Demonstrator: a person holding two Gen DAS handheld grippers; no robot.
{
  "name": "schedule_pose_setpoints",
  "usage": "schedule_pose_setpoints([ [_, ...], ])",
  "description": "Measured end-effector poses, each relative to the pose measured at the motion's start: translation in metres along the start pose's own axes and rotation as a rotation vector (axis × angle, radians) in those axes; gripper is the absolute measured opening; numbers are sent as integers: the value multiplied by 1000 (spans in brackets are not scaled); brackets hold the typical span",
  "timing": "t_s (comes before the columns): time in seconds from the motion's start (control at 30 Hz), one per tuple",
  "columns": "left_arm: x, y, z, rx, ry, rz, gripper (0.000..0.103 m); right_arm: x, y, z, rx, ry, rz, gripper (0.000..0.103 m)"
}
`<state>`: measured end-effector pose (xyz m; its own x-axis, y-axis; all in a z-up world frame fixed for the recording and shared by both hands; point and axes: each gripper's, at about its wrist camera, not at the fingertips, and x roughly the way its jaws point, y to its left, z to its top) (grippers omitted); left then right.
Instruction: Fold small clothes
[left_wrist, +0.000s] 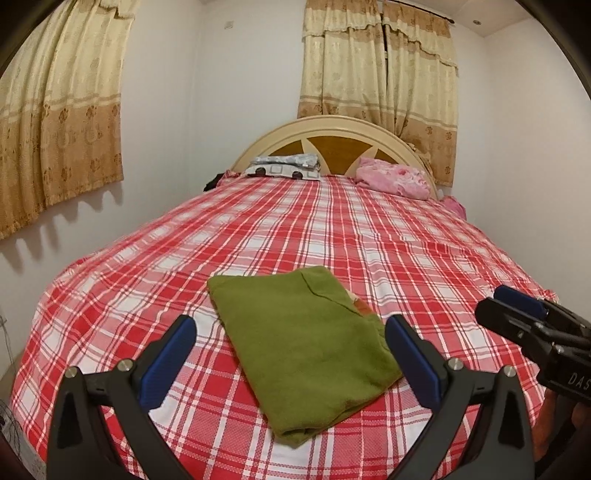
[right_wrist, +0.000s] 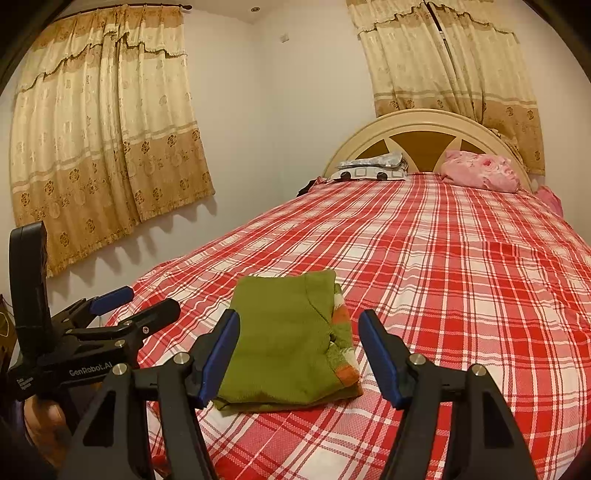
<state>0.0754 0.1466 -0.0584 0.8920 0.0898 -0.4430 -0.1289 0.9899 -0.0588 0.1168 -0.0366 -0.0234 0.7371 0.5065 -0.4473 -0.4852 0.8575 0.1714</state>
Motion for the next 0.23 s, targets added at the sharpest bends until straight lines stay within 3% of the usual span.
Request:
schedule_pose_setpoints([
  [0.23,-3,-6,0,33,-17,-4,103,0,1,-1,-3,3,2,68],
])
